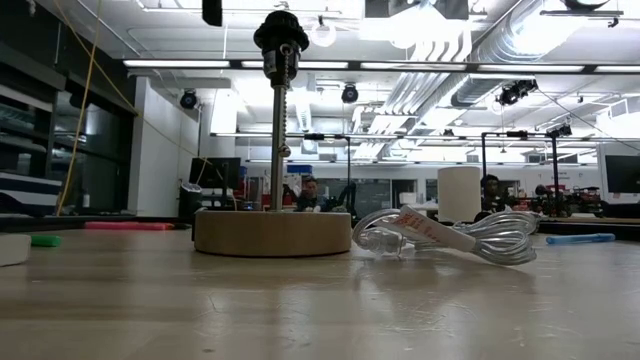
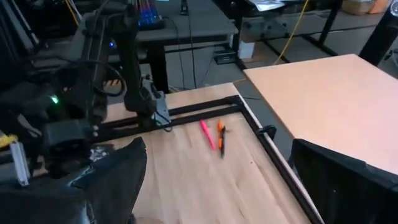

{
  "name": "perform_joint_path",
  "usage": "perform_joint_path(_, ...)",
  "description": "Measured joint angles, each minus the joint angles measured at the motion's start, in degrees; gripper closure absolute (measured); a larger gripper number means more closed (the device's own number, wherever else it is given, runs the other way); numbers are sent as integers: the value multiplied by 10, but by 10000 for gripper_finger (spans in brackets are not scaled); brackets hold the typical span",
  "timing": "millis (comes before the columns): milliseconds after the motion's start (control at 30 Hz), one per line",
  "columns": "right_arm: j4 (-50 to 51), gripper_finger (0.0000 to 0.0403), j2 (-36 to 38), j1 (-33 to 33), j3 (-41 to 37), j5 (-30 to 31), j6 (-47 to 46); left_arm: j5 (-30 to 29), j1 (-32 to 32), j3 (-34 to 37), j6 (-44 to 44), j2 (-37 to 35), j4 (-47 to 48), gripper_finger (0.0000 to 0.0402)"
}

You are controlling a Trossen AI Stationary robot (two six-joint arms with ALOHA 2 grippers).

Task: Screw lightbulb
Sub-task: Insert the white lightbulb into the lamp

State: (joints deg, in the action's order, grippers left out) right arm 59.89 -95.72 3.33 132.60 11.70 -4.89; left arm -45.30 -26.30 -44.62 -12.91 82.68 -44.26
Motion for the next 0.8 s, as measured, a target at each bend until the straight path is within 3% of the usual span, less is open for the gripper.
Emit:
perform_joint_path(333, -11, 15, 0, -68, 0, 107, -57, 0, -4, 11, 10, 1, -30, 266)
perform_joint_path(400, -12, 15, 0, -79, 0, 113, -57, -12, -4, 34, 4, 2, -57, 266)
perform_joint_path(567, -11, 15, 0, -97, 0, 124, -54, -17, 1, 96, 26, 1, -227, 266)
perform_joint_path(800, -11, 15, 0, -98, 0, 127, -52, -5, 13, 101, 61, 4, -217, 266)
